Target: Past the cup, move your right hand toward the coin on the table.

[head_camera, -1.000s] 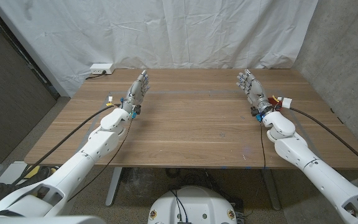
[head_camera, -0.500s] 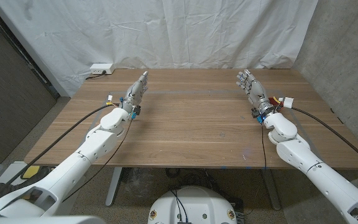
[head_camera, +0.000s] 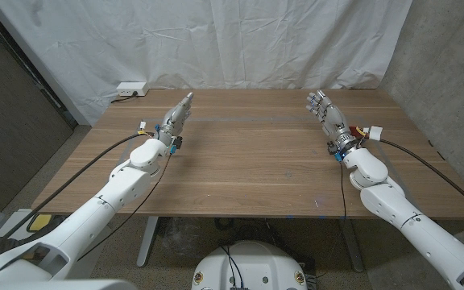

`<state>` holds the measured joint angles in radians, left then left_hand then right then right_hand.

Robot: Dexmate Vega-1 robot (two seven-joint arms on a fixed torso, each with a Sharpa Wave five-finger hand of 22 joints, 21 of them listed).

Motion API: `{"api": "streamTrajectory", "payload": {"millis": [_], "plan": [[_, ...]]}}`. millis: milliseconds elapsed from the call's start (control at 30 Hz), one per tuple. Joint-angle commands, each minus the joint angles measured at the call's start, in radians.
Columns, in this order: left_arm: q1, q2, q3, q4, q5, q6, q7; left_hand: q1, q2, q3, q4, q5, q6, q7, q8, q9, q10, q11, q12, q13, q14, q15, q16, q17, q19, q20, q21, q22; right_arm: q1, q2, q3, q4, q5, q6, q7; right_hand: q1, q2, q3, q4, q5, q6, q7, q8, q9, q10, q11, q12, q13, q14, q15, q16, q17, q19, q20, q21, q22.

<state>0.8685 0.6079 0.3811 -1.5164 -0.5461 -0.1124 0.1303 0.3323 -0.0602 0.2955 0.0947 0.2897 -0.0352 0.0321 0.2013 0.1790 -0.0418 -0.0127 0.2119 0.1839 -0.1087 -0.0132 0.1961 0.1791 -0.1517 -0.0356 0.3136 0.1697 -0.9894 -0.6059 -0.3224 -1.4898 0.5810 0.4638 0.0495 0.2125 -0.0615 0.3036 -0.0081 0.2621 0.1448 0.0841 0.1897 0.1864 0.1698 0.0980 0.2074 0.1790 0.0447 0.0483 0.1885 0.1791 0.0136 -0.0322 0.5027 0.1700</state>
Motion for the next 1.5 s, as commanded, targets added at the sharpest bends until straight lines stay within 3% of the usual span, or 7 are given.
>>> {"api": "streamTrajectory", "payload": {"millis": [33,900,1233,1500], "plan": [[-0.025,-0.022,0.006,0.051,-0.014,-0.052,-0.058,0.009,0.005,0.004,-0.006,0.002,0.001,-0.001,0.007,0.006,0.006,0.004,0.006,0.004,0.007,0.002,0.000,0.002,0.002,-0.055,-0.008,0.005,-0.026,-0.009,0.011,-0.015,0.003,0.033,0.013,0.011,0.004,0.004,-0.008,-0.003,0.007,-0.001,0.007,0.001,0.010,-0.005,0.006,0.005,0.008,0.002,0.005,0.002,0.007,0.000,-0.003,0.002],[-0.058,-0.044,0.017,0.126,-0.036,-0.093,-0.132,0.014,0.005,0.001,-0.010,-0.002,0.002,0.001,0.004,0.006,0.006,0.002,0.002,0.004,0.009,0.004,-0.002,0.002,0.005,-0.052,-0.017,0.005,-0.076,-0.022,0.022,-0.048,-0.001,0.079,0.030,0.015,0.008,0.004,-0.013,-0.008,0.011,-0.004,0.008,0.001,0.012,-0.004,0.006,0.005,0.012,0.001,0.005,0.003,0.014,0.002,-0.014,0.003],[-0.073,-0.049,0.026,0.133,-0.036,-0.084,-0.142,0.015,0.004,-0.001,-0.010,-0.003,0.002,0.000,0.003,0.006,0.006,0.002,0.001,0.004,0.009,0.003,-0.003,0.002,0.005,-0.050,-0.020,0.006,-0.093,-0.029,0.030,-0.045,-0.004,0.108,0.042,0.021,0.011,0.003,-0.019,-0.013,0.022,-0.014,0.010,0.001,0.027,-0.025,0.010,0.004,0.032,-0.016,0.009,0.002,0.041,-0.006,-0.018,0.003],[-0.075,-0.051,0.030,0.127,-0.031,-0.081,-0.138,0.015,0.003,-0.003,-0.011,-0.005,0.003,0.001,0.002,0.006,0.008,0.002,0.001,0.004,0.010,0.002,-0.003,0.003,0.007,-0.050,-0.023,0.006,-0.110,-0.038,0.039,-0.054,-0.015,0.134,0.045,0.023,0.012,0.004,-0.021,-0.014,0.024,-0.019,0.010,0.001,0.029,-0.026,0.010,0.004,0.036,-0.016,0.010,0.002,0.046,-0.007,-0.020,0.003]]}}
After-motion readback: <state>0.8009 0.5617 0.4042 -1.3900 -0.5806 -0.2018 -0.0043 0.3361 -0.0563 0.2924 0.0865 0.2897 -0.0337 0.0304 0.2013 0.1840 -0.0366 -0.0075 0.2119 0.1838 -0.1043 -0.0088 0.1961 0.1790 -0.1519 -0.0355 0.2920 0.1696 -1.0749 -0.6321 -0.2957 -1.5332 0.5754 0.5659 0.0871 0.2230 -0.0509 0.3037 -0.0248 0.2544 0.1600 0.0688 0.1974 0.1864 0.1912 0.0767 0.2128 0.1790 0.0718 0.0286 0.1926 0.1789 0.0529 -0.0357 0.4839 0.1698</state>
